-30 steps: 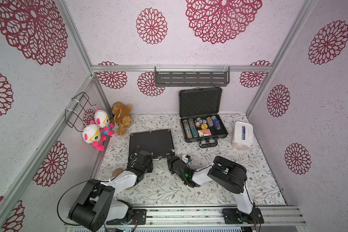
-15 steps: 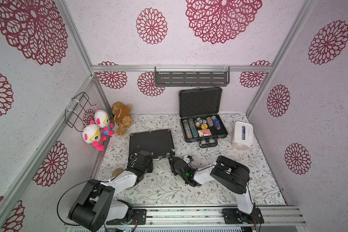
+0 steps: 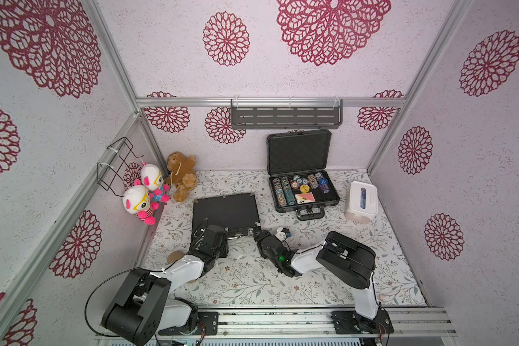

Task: Open the poker set cases
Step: Open the fastener on the poker set case.

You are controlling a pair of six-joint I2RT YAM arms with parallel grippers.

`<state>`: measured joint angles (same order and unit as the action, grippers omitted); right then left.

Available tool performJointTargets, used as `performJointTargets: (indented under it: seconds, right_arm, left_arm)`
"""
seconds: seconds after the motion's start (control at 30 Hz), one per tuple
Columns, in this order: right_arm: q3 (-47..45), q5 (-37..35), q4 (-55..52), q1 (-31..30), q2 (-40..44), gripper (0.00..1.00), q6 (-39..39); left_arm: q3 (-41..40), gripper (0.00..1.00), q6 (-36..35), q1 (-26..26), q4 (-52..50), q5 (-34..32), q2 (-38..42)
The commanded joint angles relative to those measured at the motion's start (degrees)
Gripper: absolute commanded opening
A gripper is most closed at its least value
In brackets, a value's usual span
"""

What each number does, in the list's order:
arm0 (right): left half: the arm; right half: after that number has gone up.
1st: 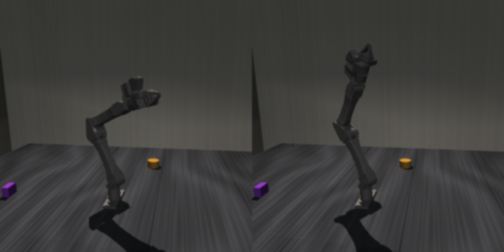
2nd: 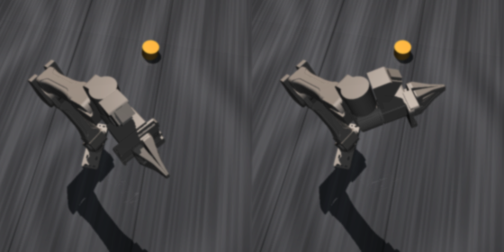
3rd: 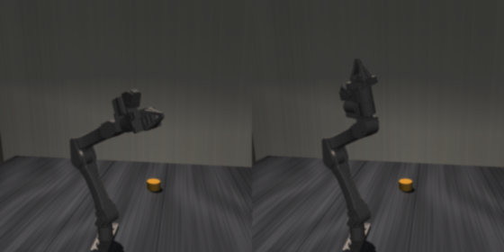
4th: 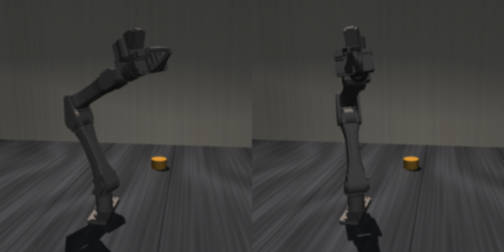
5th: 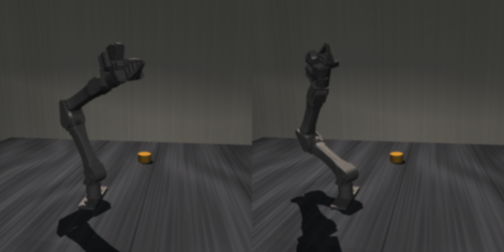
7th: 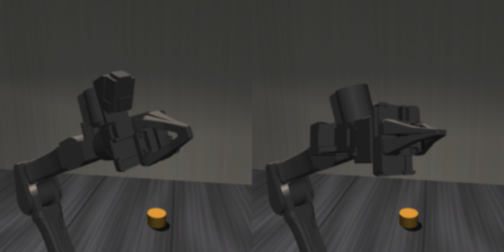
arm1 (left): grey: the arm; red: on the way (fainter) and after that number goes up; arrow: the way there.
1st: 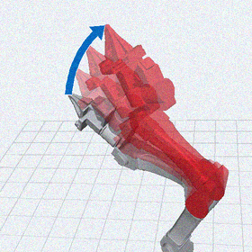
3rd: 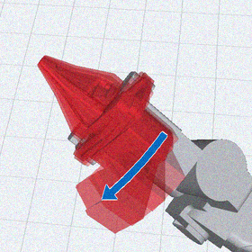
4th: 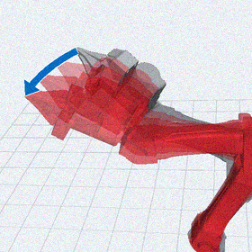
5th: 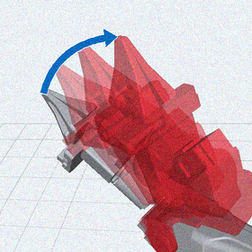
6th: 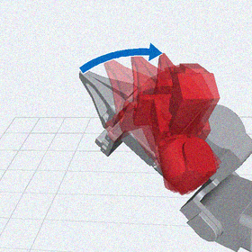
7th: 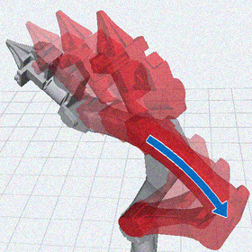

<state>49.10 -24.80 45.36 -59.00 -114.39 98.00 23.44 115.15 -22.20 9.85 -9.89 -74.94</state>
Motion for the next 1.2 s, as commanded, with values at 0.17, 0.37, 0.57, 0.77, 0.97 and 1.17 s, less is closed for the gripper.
performJointTargets:
  seconds: [0.17, 0.37, 0.57, 0.77, 0.97, 1.17]
  right_arm:
    - [7.07, 6.05, 14.65, 1.32, -7.05, 0.64, -8.08]
    - [5.01, 4.73, 14.13, 0.84, -5.08, 0.63, -8.78]
    - [-3.33, -1.60, 11.60, 0.91, 1.87, 0.63, -8.87]
    - [-9.88, -7.70, 8.56, 1.29, 8.82, 0.63, -10.06]
    - [-13.71, -9.26, 7.52, 2.56, 13.54, 0.63, -11.89]
    - [-14.56, -8.20, 5.26, 3.25, 15.59, 0.65, -14.55]
  left_arm:
    - [0.40, 0.06, 0.76, -0.75, 9.60, 0.04, 5.57]
    - [-0.92, 0.07, 1.15, -0.69, 8.12, -0.38, 7.58]
    - [-1.36, 0.10, -3.21, -0.66, 6.85, 0.71, 8.29]
    - [3.14, 0.08, -13.29, -0.62, 7.80, 9.80, 2.17]
    - [5.36, 0.09, -18.98, -0.49, 10.45, 19.87, -4.70]
    - [3.93, 0.36, -19.79, -0.53, 6.95, 17.06, -1.81]
